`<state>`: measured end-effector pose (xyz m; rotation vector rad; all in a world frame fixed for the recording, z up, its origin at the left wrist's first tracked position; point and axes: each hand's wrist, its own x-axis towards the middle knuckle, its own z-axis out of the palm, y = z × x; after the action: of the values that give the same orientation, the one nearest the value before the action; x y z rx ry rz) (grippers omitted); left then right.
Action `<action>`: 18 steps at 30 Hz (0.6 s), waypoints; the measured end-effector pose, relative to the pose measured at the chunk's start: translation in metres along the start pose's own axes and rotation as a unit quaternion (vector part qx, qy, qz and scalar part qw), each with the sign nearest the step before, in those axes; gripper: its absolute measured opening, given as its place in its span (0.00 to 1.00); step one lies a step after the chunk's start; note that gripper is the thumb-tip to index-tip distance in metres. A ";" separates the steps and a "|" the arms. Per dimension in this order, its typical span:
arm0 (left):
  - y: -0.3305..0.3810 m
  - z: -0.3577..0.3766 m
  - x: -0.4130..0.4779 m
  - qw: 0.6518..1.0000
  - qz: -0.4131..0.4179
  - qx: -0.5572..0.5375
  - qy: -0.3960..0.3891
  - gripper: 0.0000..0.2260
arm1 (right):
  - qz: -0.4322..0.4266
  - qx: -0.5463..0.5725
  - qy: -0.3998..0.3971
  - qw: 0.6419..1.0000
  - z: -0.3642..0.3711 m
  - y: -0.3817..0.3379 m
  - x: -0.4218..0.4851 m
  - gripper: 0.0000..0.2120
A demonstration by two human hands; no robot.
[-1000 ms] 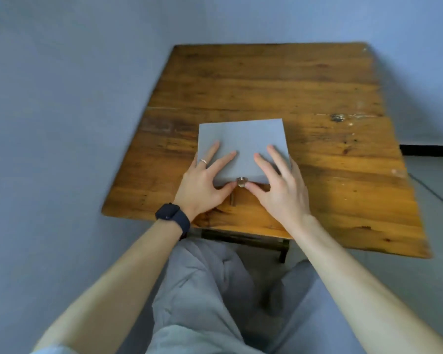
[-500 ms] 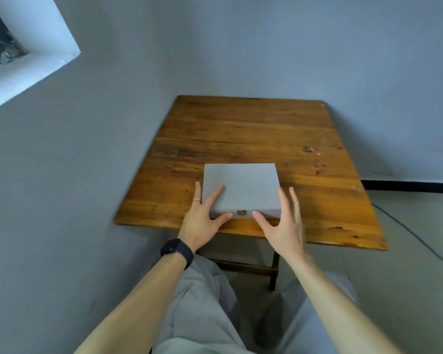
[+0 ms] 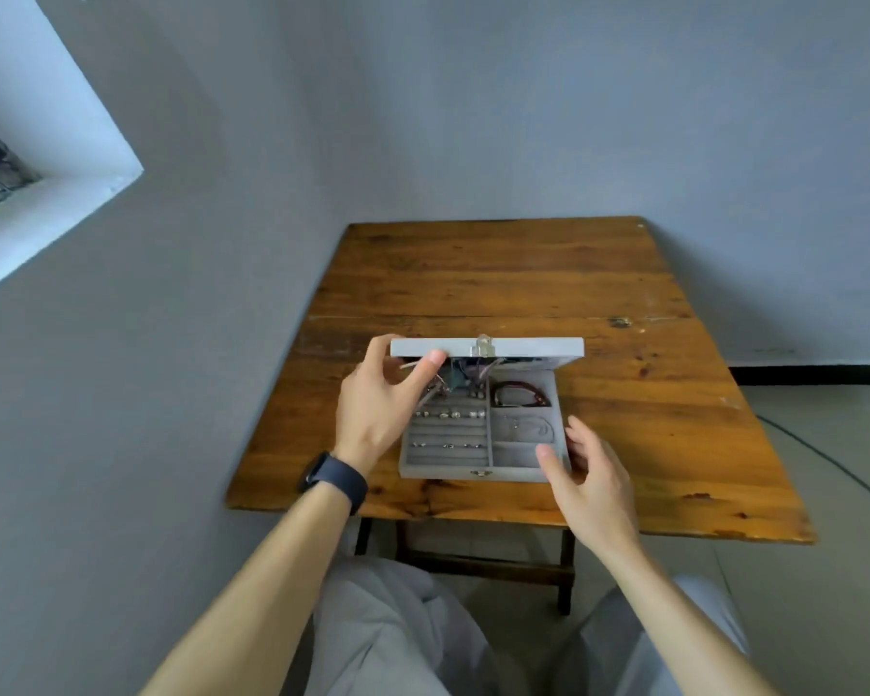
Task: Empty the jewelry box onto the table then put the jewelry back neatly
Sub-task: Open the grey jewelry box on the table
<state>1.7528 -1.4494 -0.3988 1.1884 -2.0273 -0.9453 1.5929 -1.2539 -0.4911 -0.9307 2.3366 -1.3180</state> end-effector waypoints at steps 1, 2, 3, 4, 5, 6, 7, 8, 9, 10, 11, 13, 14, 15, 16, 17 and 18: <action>0.004 0.000 0.010 1.000 0.002 -0.003 -0.007 0.32 | 0.000 -0.009 -0.004 1.000 -0.001 -0.001 0.006 0.29; 0.007 0.000 0.019 1.000 0.002 -0.006 -0.010 0.31 | -0.001 -0.022 -0.009 1.000 -0.002 -0.001 0.012 0.26; 0.008 0.001 0.027 1.000 0.008 -0.008 -0.009 0.28 | -0.002 -0.035 -0.015 0.999 -0.002 -0.002 0.018 0.25; 0.008 0.003 0.035 1.000 0.017 -0.010 -0.009 0.25 | -0.003 -0.050 -0.019 0.999 -0.002 -0.002 0.024 0.24; 0.006 0.005 0.042 1.000 0.023 -0.017 -0.007 0.22 | -0.005 -0.065 -0.023 0.998 -0.001 -0.002 0.029 0.23; 0.004 0.008 0.050 0.999 0.026 -0.025 -0.006 0.21 | -0.006 -0.079 -0.024 0.997 0.001 -0.002 0.034 0.23; 0.002 0.012 0.058 0.999 0.030 -0.030 -0.004 0.21 | -0.007 -0.093 -0.022 0.995 0.002 -0.002 0.040 0.23; 0.000 0.015 0.064 0.999 0.029 -0.034 -0.005 0.21 | -0.010 -0.109 -0.020 0.994 0.004 -0.001 0.045 0.23; -0.001 0.019 0.069 0.999 0.025 -0.040 -0.009 0.22 | -0.014 -0.120 -0.018 0.992 0.005 0.000 0.049 0.23; -0.001 0.022 0.075 0.999 0.021 -0.046 -0.012 0.22 | -0.017 -0.128 -0.016 0.991 0.007 0.001 0.054 0.23; -0.001 0.024 0.081 0.999 0.017 -0.050 -0.009 0.21 | -0.020 -0.132 -0.014 0.991 0.007 0.003 0.059 0.23; -0.005 0.030 0.095 0.998 0.008 -0.058 0.000 0.19 | -0.029 -0.132 -0.011 0.991 0.008 0.004 0.070 0.22; -0.007 0.032 0.102 0.998 0.004 -0.064 -0.003 0.19 | -0.032 -0.133 -0.011 0.991 0.009 0.005 0.075 0.22; -0.011 0.035 0.109 0.997 0.000 -0.072 -0.007 0.19 | -0.032 -0.135 -0.010 0.990 0.010 0.006 0.080 0.21; -0.014 0.038 0.116 0.997 -0.003 -0.081 -0.011 0.19 | -0.029 -0.135 -0.008 0.990 0.012 0.006 0.084 0.21; -0.017 0.041 0.121 0.996 -0.005 -0.087 -0.014 0.19 | -0.028 -0.137 -0.002 0.990 0.013 0.005 0.086 0.21; -0.018 0.044 0.125 0.996 -0.004 -0.090 -0.014 0.19 | -0.030 -0.139 0.007 0.990 0.015 0.005 0.087 0.21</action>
<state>1.6744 -1.5557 -0.4206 1.0913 -1.9145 -1.1282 1.5345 -1.3199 -0.4990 -1.0831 2.5667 -1.0366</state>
